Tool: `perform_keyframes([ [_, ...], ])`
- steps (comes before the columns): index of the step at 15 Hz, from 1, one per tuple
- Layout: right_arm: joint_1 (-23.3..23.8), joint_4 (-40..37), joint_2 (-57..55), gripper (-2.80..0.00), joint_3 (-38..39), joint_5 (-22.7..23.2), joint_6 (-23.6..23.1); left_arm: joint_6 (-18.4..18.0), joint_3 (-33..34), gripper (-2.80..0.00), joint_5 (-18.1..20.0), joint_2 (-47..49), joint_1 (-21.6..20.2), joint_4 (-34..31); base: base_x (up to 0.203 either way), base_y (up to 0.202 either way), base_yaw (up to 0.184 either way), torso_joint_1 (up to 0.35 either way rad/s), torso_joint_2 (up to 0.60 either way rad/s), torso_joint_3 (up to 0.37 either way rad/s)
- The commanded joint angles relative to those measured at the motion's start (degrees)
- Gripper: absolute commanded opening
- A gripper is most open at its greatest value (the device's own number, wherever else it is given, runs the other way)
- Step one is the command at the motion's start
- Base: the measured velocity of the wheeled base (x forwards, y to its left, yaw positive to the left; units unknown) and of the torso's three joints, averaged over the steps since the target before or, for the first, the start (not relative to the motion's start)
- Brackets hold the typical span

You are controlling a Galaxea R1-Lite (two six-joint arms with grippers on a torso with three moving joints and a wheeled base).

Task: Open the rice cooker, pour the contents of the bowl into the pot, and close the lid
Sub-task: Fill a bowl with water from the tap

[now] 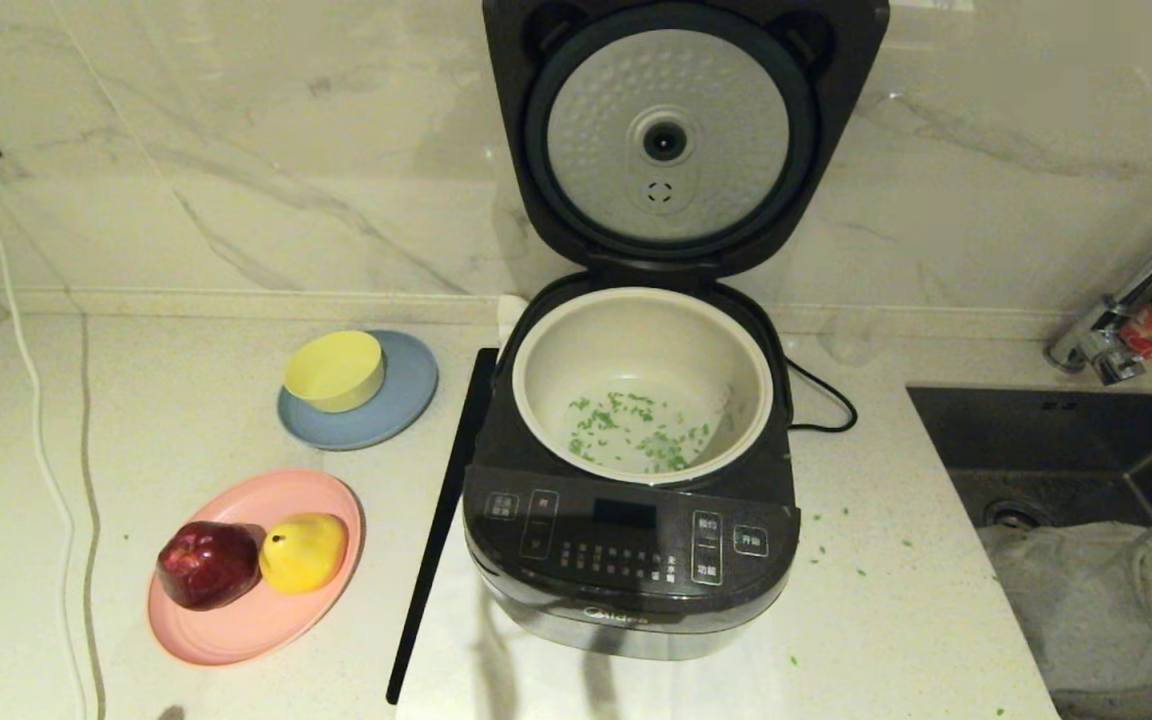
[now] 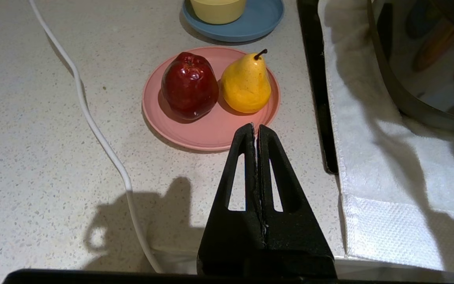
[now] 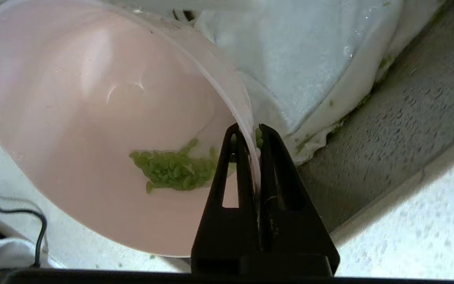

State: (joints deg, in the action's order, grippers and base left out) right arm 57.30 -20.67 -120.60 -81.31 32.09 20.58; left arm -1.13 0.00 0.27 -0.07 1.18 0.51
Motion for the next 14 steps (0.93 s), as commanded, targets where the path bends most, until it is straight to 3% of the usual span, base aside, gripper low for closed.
perform_keyframes([
  [1, 0.01, -0.16, -3.14, -2.8, -1.74, 0.09, 0.16, -0.01, 0.53, -2.8, 0.0, -0.01, -0.04, 0.02, 0.0, 0.0, 0.0, 0.0, 0.0, 0.0],
  [14, -1.85, -0.07, -9.58, -2.8, -7.83, -0.28, 1.41, -0.01, 0.53, -2.8, 0.0, -0.01, -0.04, 0.02, 0.0, 0.0, 0.0, 0.0, 0.0, 0.0],
])
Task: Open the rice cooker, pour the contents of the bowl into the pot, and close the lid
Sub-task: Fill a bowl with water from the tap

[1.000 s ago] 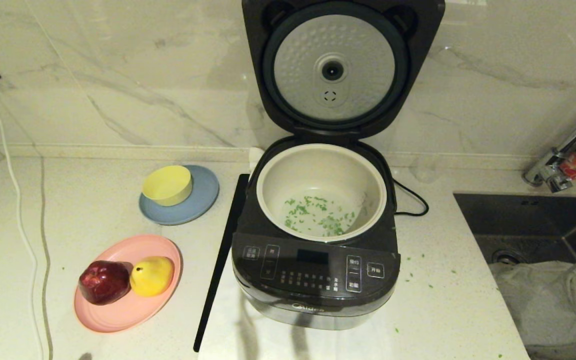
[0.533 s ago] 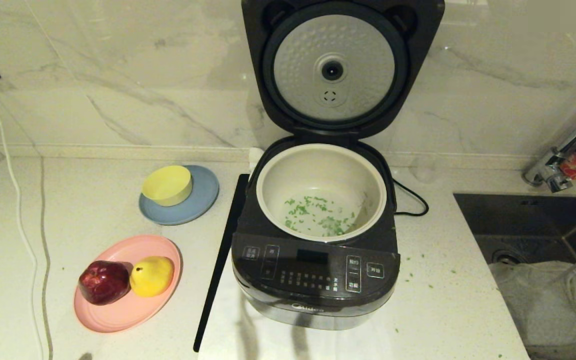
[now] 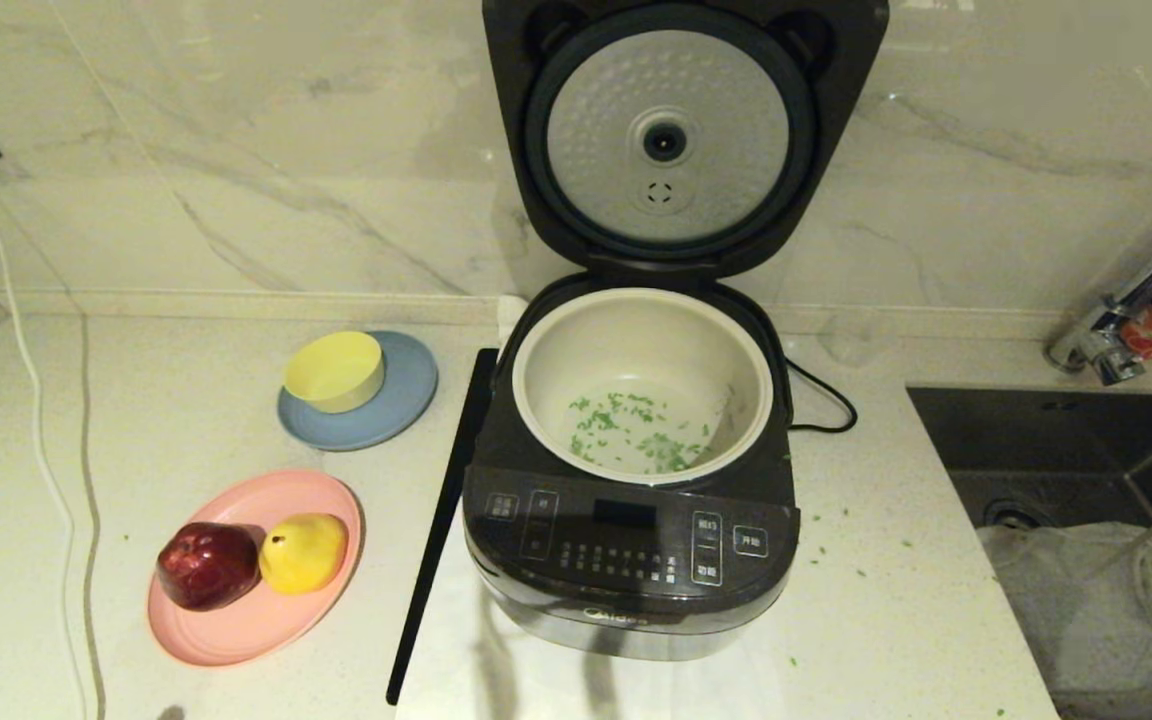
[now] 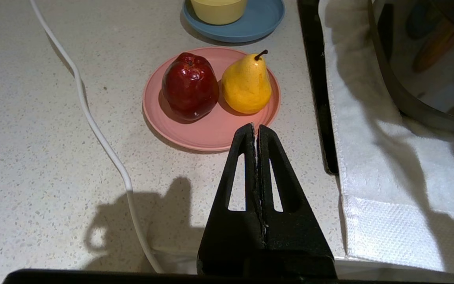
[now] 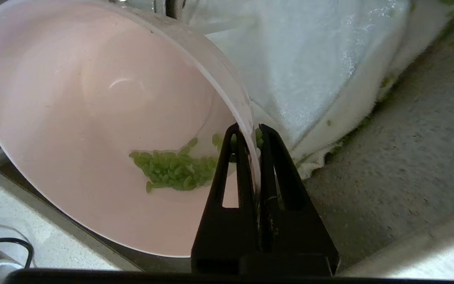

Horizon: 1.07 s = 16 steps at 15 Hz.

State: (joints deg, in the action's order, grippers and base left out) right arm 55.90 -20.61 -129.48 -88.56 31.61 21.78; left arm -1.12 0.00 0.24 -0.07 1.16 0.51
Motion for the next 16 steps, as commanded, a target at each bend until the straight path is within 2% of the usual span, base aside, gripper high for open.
perform_keyframes([
  [1, -1.28, -0.06, -0.92, -2.8, -1.23, 0.06, 0.73, -0.02, 0.53, -2.8, 0.02, -0.01, 0.06, 0.02, 0.0, 0.0, 0.0, 0.0, 0.0, 0.0],
  [6, -2.66, -0.14, -2.27, -2.8, -4.36, -1.9, 3.43, -0.02, 0.53, -2.8, 0.02, -0.01, -0.01, 0.02, 0.0, 0.0, 0.0, 0.0, 0.0, 0.0],
  [9, -2.98, -0.52, -4.44, -2.8, -9.37, -2.38, 5.69, -0.02, 0.53, -2.8, 0.02, -0.01, 0.04, 0.02, 0.0, 0.0, 0.0, 0.0, 0.0, 0.0],
  [16, -3.87, -0.98, -4.52, -2.8, -8.65, -2.67, 5.73, -0.02, 0.53, -2.8, 0.02, -0.01, -0.02, 0.02, 0.0, 0.0, 0.0, 0.0, 0.0, 0.0],
])
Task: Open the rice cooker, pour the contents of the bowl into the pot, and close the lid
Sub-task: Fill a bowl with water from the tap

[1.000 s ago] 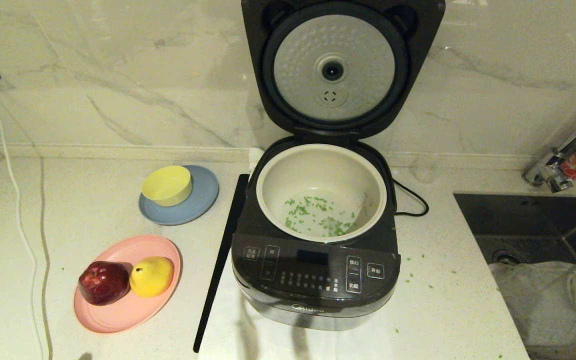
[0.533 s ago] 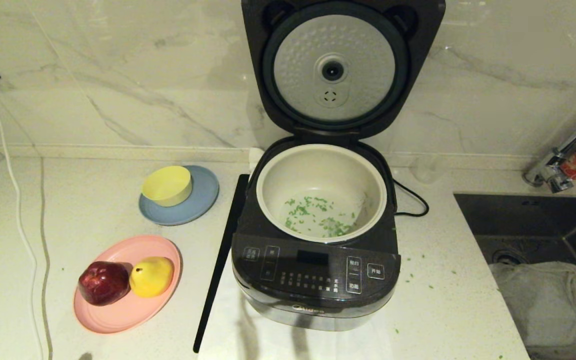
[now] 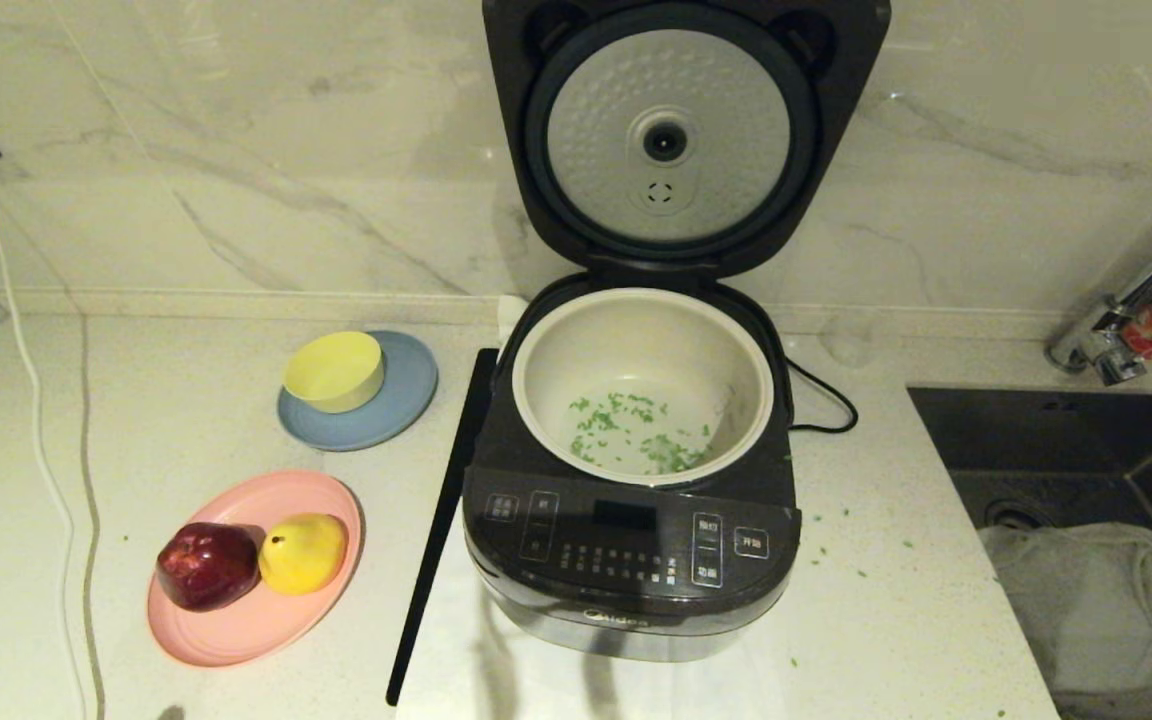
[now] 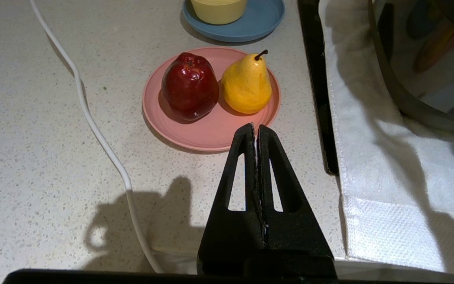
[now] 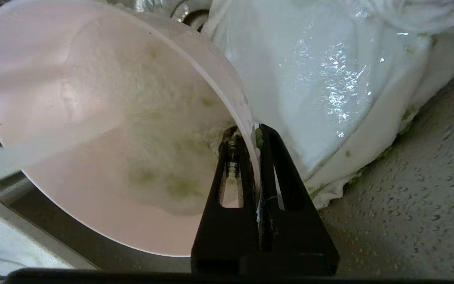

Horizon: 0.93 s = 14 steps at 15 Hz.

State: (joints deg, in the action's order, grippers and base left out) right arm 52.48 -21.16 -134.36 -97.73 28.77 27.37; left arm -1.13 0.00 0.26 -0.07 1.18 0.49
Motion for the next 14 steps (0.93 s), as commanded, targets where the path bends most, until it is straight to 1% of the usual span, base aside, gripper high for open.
perform_keyframes([
  [1, -0.8, -0.78, 0.69, -2.8, 0.94, 0.12, 0.06, -0.01, 0.53, -2.8, 0.01, -0.01, 0.0, 0.04, 0.0, 0.0, 0.0, 0.0, 0.0, 0.0],
  [4, -2.08, -1.11, 3.19, -2.8, 3.86, 0.03, -0.43, -0.01, 0.53, -2.8, 0.01, -0.01, -0.04, 0.04, 0.0, 0.0, 0.0, 0.0, 0.0, 0.0],
  [7, -5.16, -1.15, 12.67, -2.8, 12.09, 0.09, -2.91, -0.01, 0.53, -2.8, 0.01, -0.01, 0.05, 0.04, 0.0, 0.0, 0.0, 0.0, 0.0, 0.0],
  [10, -9.02, -1.32, 19.45, -2.8, 18.03, 0.0, -3.92, -0.01, 0.53, -2.8, 0.01, -0.01, -0.04, 0.04, 0.0, 0.0, 0.0, 0.0, 0.0, 0.0],
  [12, -12.06, -3.31, 23.4, -2.8, 19.7, -0.09, -4.08, -0.01, 0.53, -2.8, 0.01, -0.01, -0.04, 0.03, 0.0, 0.0, 0.0, 0.0, 0.0, 0.0],
  [14, -13.49, -5.89, 25.34, -2.8, 19.55, -0.19, -4.15, -0.01, 0.53, -2.8, 0.01, -0.01, -0.04, 0.04, 0.0, 0.0, 0.0, 0.0, 0.0, 0.0],
])
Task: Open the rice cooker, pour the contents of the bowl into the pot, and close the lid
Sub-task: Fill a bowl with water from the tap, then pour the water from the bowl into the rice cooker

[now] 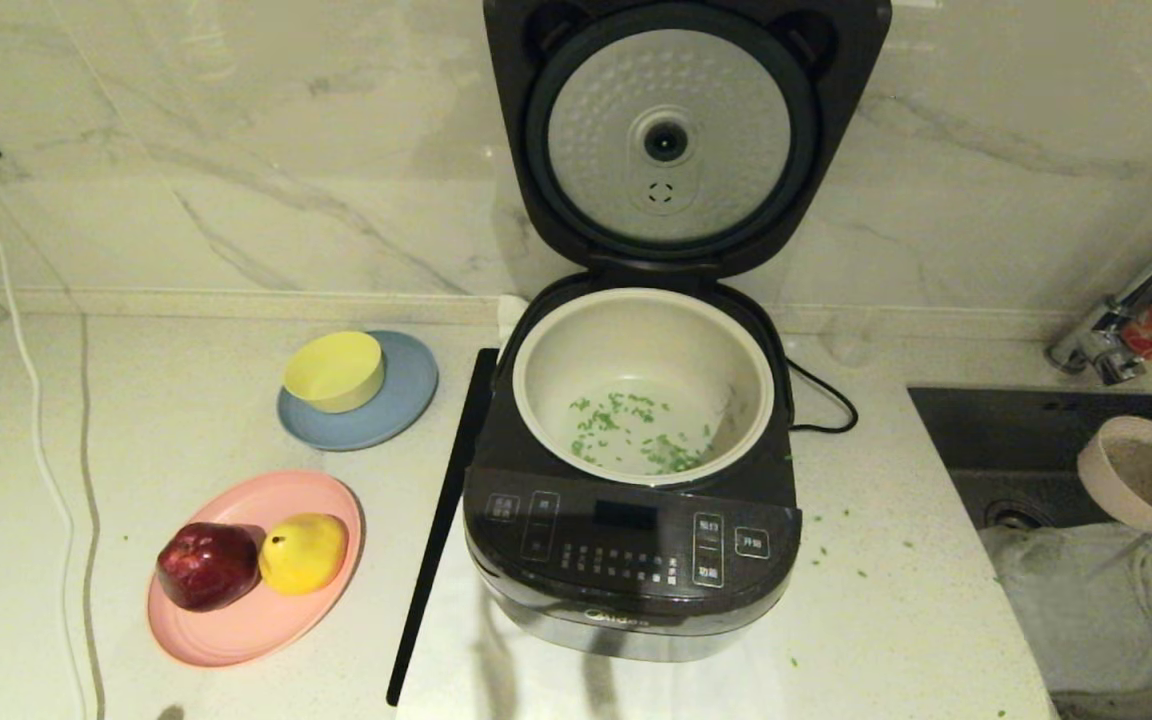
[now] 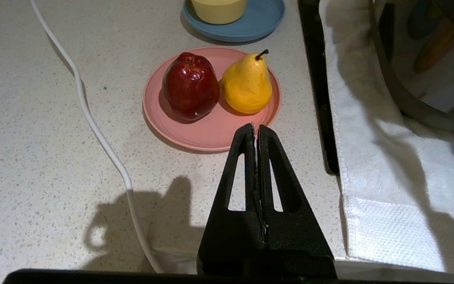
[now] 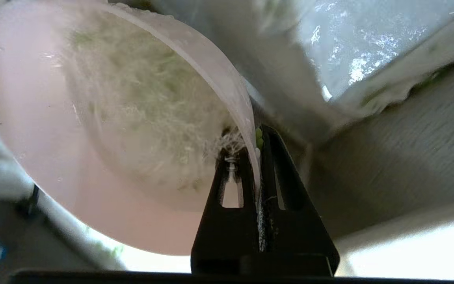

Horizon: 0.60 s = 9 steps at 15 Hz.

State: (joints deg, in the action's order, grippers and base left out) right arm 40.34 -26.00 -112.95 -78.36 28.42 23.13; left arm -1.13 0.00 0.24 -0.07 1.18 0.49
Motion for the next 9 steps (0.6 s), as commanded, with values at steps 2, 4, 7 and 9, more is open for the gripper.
perform_keyframes([
  [2, -2.89, -2.73, 5.82, -2.8, -0.01, -0.31, 0.15, -0.01, 0.53, -2.8, 0.02, -0.01, 0.05, 0.04, 0.0, 0.0, 0.0, 0.0, 0.0, 0.0],
  [4, -4.58, -4.21, 7.56, -2.8, -0.06, -0.87, 0.15, -0.01, 0.53, -2.8, 0.02, -0.01, 0.03, 0.04, 0.0, 0.0, 0.0, 0.0, 0.0, 0.0],
  [7, -10.64, -8.02, 13.46, -2.8, -0.21, -1.96, 0.17, -0.01, 0.53, -2.8, 0.02, -0.01, 0.05, 0.04, 0.0, 0.0, 0.0, 0.0, 0.0, 0.0],
  [9, -12.5, -8.58, 14.64, -2.8, -0.19, -2.76, 0.17, -0.01, 0.53, -2.8, 0.02, -0.01, 0.01, 0.03, 0.0, 0.0, 0.0, 0.0, 0.0, 0.0],
])
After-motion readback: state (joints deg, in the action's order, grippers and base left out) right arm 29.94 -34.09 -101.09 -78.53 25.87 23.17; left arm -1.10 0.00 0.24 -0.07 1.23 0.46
